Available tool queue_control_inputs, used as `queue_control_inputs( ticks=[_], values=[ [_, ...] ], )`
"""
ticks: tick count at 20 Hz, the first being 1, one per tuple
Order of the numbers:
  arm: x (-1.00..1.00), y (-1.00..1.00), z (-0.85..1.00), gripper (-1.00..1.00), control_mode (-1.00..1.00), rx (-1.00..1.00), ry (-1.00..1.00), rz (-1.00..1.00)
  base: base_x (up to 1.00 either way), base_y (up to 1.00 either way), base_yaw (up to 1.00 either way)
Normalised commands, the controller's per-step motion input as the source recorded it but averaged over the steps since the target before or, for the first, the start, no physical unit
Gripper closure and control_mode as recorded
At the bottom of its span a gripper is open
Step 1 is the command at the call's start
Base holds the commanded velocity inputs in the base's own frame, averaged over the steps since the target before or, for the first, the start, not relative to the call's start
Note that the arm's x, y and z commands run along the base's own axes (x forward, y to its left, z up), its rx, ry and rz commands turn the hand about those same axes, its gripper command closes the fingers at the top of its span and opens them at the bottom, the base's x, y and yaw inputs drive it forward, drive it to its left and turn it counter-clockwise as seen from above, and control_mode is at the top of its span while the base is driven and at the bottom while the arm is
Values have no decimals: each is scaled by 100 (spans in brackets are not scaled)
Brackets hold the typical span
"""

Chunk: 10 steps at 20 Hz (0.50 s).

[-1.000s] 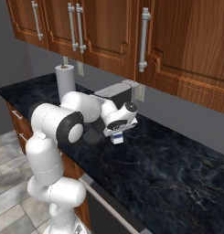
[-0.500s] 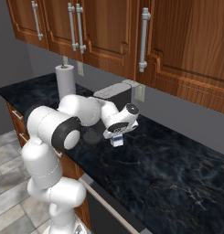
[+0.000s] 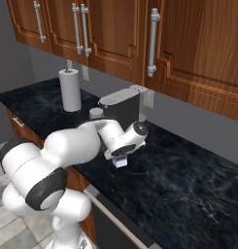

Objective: Move the drinks to the dining counter.

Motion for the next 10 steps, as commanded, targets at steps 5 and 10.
queue_control_inputs(
  ticks=[5,10],
  values=[
    [-58,17,65,100,-100,0,11,-9,0,0,0],
    [-38,35,80,100,-100,0,17,-13,0,0,0]
  ],
)
